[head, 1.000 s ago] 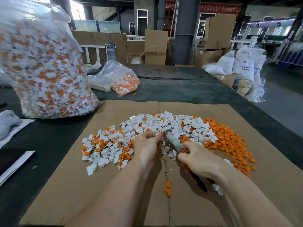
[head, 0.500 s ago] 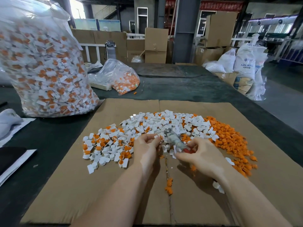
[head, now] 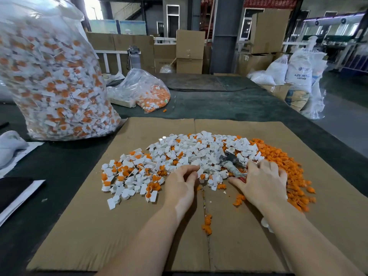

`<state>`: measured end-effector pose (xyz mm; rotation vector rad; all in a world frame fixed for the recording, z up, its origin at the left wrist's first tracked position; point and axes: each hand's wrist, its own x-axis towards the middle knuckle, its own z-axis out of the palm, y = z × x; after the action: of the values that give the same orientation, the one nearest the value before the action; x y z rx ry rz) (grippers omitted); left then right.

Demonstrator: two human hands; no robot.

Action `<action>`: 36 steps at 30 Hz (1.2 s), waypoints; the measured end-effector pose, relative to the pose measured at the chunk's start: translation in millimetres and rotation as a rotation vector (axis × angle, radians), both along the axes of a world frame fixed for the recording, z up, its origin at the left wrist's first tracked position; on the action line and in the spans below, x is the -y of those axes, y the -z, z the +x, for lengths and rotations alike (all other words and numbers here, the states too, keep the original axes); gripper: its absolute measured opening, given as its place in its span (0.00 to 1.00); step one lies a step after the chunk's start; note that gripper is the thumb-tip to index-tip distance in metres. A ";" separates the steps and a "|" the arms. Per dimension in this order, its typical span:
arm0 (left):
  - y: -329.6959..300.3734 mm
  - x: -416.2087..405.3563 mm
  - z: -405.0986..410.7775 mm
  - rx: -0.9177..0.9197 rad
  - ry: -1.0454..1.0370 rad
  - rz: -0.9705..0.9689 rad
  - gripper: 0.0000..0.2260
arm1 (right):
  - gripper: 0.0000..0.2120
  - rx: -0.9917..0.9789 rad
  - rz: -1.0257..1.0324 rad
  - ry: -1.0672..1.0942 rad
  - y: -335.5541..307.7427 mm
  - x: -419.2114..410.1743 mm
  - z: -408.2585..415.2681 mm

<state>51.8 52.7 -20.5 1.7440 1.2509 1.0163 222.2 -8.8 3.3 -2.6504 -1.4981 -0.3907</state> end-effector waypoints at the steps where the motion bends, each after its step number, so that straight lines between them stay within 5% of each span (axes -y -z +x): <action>1: 0.6 -0.4 0.1 0.001 0.000 0.002 0.09 | 0.30 0.034 0.044 -0.029 1.2 1.0 -4.0; 8: -2.3 2.0 1.8 0.026 0.033 -0.013 0.09 | 0.09 -0.234 0.484 -0.668 15.4 2.1 -50.3; 15: 0.7 7.2 -0.3 -0.044 0.167 0.041 0.16 | 0.03 -0.337 0.557 -0.607 22.9 2.6 -54.4; 22: -1.8 11.2 1.0 -0.013 0.137 0.044 0.14 | 0.08 -0.360 0.614 -0.544 25.3 7.0 -52.4; 36: -3.9 14.3 3.4 -0.084 0.129 0.090 0.12 | 0.03 -0.323 0.619 -0.559 24.3 6.5 -53.8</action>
<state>55.2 38.3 -16.6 1.9282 1.1421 0.9464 168.4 -15.3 -21.0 -1.6568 -1.5908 -0.2932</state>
